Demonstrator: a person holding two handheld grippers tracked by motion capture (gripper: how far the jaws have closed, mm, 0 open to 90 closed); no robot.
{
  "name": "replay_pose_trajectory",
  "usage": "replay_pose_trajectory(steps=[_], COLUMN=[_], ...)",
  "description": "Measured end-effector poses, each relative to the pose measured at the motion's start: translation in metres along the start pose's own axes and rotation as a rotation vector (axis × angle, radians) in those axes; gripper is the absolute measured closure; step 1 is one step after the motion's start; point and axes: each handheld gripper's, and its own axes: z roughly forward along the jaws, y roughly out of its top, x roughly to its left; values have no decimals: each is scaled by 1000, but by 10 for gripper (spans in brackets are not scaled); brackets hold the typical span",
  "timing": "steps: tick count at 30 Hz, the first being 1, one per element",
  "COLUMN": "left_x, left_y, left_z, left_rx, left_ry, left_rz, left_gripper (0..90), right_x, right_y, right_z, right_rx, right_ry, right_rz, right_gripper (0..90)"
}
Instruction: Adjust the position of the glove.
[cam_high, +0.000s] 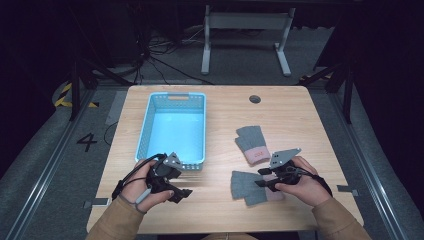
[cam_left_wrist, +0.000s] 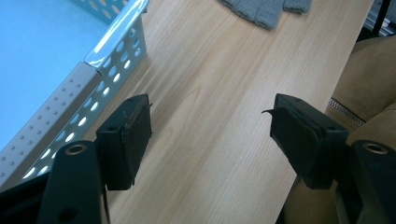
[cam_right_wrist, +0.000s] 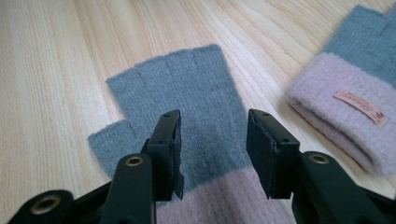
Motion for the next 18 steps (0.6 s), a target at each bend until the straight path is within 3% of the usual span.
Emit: replay_pose_trajectory(steps=[11,18], left_x=[-1,1], left_y=[0,4], left_z=[0,1], left_rx=[-4,-8], left_ry=[-1,-5], left_rz=[1,7], left_gripper=[302,302], right_x=[-5,-6], right_y=[-2,-1], right_z=[-18,-30], right_rx=[-60,-92], right_ry=[-42,-97], right_rz=[59,98], right_gripper=[576,864])
